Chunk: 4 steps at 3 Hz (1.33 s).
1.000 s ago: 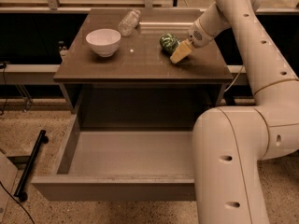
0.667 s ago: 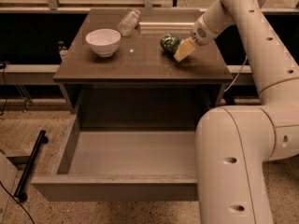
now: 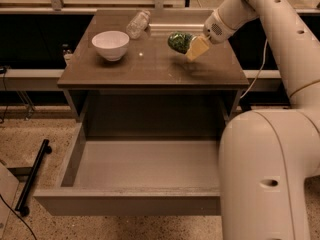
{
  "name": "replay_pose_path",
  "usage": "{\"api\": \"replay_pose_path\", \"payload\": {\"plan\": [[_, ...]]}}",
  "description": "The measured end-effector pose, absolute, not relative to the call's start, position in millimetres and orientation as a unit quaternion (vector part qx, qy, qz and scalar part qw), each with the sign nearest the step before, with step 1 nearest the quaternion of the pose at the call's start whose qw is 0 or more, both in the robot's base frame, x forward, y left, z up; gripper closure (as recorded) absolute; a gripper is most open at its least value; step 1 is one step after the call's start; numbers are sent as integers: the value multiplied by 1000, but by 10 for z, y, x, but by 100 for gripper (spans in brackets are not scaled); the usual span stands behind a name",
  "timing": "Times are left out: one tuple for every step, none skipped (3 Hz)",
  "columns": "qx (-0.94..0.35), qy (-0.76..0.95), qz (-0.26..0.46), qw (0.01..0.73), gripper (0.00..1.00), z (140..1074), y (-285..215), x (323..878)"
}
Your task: Place green can into top drawer
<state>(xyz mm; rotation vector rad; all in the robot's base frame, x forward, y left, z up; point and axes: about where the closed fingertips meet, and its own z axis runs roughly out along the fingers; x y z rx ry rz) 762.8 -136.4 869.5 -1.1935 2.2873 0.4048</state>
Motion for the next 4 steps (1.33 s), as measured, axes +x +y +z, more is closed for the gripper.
{"api": "replay_pose_path", "payload": {"plan": [[-452,828,178,279,100,8865,-1150,7327],[-458,815,210,286,100,8853,-915,7029],[-485,769,263,323,100,8933,-636,6410],[-502,745,293,327,100,8800,-487,5896]]}}
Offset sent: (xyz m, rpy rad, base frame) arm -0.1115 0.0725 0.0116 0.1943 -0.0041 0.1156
